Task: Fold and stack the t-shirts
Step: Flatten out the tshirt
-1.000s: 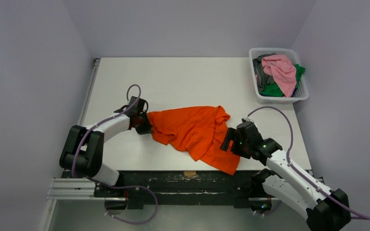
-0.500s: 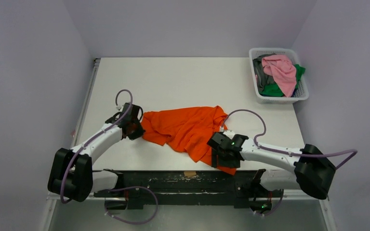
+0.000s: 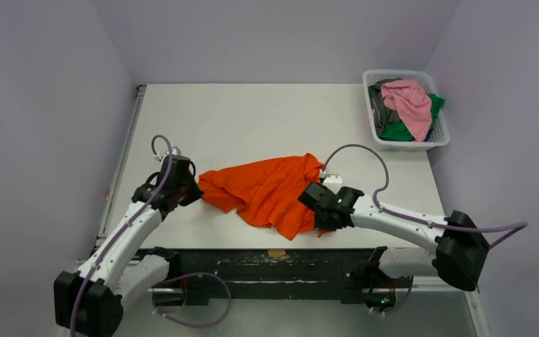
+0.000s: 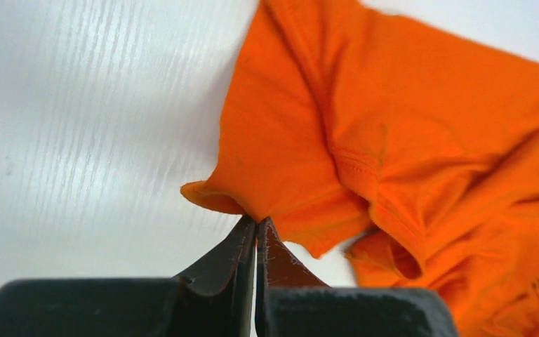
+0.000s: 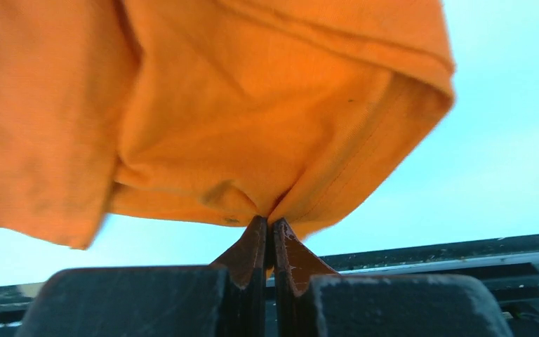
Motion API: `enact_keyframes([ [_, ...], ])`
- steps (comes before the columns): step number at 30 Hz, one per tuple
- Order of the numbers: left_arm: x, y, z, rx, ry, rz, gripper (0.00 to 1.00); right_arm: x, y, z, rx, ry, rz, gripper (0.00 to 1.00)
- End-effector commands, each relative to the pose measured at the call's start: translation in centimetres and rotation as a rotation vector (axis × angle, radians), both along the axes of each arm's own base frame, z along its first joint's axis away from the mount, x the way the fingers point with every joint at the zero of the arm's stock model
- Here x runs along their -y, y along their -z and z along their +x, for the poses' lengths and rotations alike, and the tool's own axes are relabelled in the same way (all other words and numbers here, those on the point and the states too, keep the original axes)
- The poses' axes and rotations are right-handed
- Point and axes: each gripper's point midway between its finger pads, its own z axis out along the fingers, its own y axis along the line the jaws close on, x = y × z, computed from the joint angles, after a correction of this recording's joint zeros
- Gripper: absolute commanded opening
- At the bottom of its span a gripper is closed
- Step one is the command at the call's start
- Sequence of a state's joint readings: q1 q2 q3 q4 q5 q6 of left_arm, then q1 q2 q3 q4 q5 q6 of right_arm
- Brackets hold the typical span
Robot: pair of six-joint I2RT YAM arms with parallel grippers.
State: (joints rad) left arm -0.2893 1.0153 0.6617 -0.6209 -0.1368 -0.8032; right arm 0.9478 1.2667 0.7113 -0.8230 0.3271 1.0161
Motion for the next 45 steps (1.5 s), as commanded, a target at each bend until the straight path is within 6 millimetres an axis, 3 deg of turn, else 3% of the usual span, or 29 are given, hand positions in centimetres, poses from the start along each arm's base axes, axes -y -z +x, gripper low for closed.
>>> enact_keyframes([
  [1,0.3,-6.7,-0.3,0.16,0.005,-0.065,0.0,-1.0,-8.6,5.1,0.283,0.005,0.073,0.0],
  [7,-2.5,-16.0,-0.3,0.407,-0.087,-0.019,0.0,0.1,-20.7,8.9,0.589,0.045,0.239,0.0],
  [10,-3.5,-18.3,1.1,0.412,-0.12,0.048,0.0,0.8,-24.0,11.0,0.666,0.04,0.292,0.0],
  [12,-3.6,-18.3,3.4,0.356,-0.119,0.097,0.0,1.7,-24.3,12.9,0.655,0.055,0.26,0.0],
  [15,-4.5,-16.0,6.3,0.142,-0.134,0.111,0.0,3.9,-22.1,16.2,0.526,0.105,0.206,0.0],
  [18,-5.9,-14.6,6.4,0.009,-0.174,0.176,0.0,3.9,-21.1,17.7,0.455,0.093,0.227,0.0],
  [21,-5.5,-15.9,5.6,0.119,-0.15,0.139,0.0,3.7,-23.6,18.0,0.532,0.069,0.265,0.0],
  [26,-5.0,-22.0,2.4,0.347,-0.111,0.059,0.0,2.5,-28.9,16.8,0.647,-0.027,0.37,0.0],
  [31,-4.8,-28.8,-1.9,0.6,-0.096,-0.022,0.0,2.5,-35.2,14.0,0.791,-0.116,0.445,0.0],
  [40,-5.9,-43.1,-11.5,0.997,-0.054,-0.052,0.0,4.8,-47.4,5.6,1.069,-0.195,0.573,0.0],
  [45,-6.2,-48.6,-16.1,1.163,-0.008,-0.038,0.0,5.8,-52.2,0.7,1.192,-0.258,0.631,0.0],
])
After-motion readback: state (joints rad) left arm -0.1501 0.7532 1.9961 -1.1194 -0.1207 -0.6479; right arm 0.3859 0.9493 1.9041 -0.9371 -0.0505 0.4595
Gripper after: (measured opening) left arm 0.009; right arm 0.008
